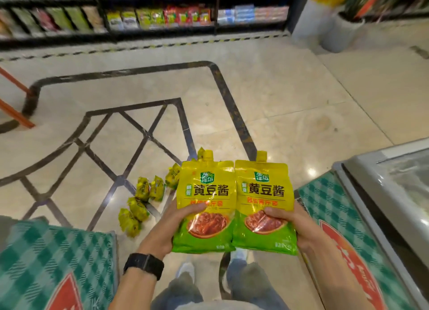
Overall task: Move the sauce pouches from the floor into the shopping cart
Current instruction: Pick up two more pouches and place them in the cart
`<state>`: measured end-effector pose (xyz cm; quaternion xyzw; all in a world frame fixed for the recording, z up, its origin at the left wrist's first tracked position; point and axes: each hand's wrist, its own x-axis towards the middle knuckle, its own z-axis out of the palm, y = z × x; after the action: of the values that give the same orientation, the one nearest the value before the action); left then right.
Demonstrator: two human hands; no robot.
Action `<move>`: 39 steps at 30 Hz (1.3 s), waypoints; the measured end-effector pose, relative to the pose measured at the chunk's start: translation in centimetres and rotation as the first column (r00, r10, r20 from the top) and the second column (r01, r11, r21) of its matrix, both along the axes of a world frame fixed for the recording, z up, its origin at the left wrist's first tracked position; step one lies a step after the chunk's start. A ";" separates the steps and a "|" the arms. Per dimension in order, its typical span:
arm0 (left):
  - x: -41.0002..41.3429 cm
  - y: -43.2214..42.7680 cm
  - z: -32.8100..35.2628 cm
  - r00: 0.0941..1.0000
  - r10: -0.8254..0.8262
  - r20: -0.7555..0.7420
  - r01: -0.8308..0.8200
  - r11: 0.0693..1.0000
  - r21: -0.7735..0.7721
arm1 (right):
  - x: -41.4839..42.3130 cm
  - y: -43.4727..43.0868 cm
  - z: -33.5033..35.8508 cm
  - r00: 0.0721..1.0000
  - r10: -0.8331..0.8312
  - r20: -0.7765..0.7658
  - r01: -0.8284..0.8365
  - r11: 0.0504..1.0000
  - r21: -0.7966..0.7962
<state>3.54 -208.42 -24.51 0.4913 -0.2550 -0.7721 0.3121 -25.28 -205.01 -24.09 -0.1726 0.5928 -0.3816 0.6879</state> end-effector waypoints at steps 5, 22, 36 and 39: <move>3.5 1.5 1.8 0.994 -0.109 0.000 0.109 0.994 0.003 | 3.9 4.6 2.0 0.997 -0.080 0.021 0.081 0.993 -0.087; -13.3 14.6 5.3 0.628 -0.774 0.081 0.778 0.628 -0.020 | 0.3 35.6 3.1 0.685 -0.724 0.082 0.728 0.675 -0.119; -33.1 48.2 5.6 -0.138 -0.990 0.026 0.989 -0.140 -0.057 | 2.8 72.2 4.5 -0.085 -0.987 0.137 0.976 -0.110 -0.188; -35.9 54.4 6.2 -0.289 -0.954 0.079 0.954 -0.294 -0.059 | 3.6 77.0 4.0 -0.220 -0.965 0.140 0.947 -0.246 -0.207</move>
<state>-32.35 -154.01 -18.34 0.0717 -0.5841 -0.6969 -0.4099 -21.68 -127.97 -20.07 0.2598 0.4785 -0.8349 0.0804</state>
